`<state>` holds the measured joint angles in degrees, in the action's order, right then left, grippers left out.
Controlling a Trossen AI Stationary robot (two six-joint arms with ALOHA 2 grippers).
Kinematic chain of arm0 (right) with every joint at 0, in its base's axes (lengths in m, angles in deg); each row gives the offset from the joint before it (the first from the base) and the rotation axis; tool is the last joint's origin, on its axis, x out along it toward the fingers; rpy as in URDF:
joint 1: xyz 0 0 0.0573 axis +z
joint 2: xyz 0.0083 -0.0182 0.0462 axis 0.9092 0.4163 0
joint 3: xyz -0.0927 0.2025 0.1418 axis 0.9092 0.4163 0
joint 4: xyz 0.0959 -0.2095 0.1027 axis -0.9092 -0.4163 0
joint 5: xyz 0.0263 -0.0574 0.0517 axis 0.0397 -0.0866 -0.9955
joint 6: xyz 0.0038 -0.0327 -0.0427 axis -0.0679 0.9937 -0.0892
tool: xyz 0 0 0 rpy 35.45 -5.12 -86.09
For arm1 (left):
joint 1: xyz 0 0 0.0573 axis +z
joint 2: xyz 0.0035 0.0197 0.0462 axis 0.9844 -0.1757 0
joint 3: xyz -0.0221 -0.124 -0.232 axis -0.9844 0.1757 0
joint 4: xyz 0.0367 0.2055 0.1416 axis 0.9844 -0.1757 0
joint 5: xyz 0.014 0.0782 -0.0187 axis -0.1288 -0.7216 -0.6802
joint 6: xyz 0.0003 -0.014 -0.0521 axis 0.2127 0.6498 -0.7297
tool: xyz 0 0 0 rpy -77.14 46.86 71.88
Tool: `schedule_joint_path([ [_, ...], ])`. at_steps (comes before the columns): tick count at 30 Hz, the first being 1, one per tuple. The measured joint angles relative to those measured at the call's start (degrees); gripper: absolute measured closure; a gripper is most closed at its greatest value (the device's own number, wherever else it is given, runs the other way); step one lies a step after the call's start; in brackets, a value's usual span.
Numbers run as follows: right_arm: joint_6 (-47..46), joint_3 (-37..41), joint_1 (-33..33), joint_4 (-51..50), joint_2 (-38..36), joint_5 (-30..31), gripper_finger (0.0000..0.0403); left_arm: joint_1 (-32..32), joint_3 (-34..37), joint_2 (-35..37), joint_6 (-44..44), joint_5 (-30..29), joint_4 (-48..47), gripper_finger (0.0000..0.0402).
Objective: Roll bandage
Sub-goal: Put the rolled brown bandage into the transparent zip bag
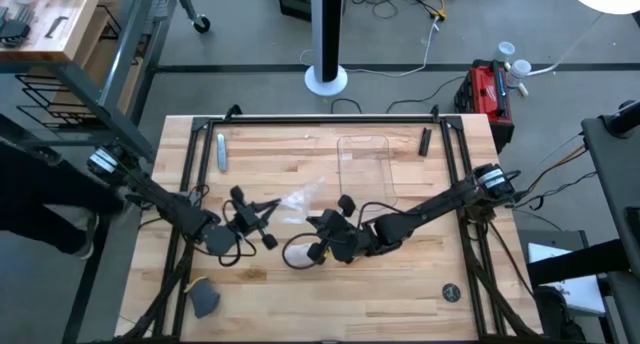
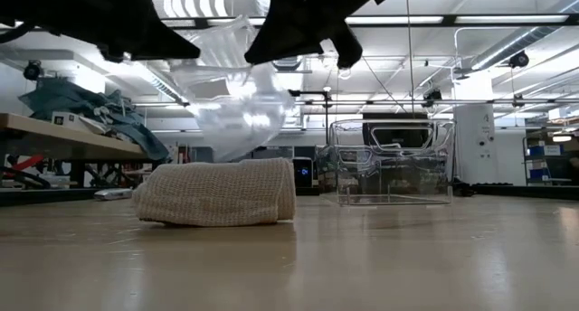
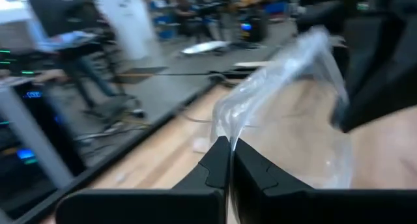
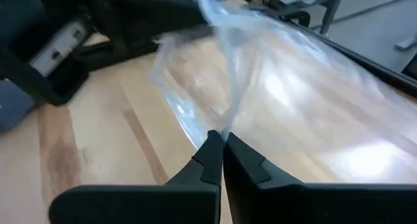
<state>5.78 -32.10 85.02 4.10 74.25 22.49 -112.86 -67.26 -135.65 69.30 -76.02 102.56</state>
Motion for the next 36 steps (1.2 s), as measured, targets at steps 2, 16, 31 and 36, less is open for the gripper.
schedule_joint_path([
  [2,-1.2,0.0,0.0,-1.3,0.0,0.0,0.0403,-1.1,0.0,0.0,0.5,-3.6,0.0,0.0401],
  [16,2.4,0.1,-0.1,-0.6,-0.3,-3.1,0.0342,-3.0,-0.2,0.0,3.6,-12.0,0.0,0.0401],
  [31,14.1,0.1,0.9,-5.2,1.3,-19.5,0.0188,-5.3,-1.7,-4.6,18.1,-19.5,-0.2,0.0401],
  [36,14.8,0.1,0.4,-5.2,5.2,-19.8,0.0154,-5.3,-5.6,-10.5,26.3,-19.5,-0.4,0.0401],
])
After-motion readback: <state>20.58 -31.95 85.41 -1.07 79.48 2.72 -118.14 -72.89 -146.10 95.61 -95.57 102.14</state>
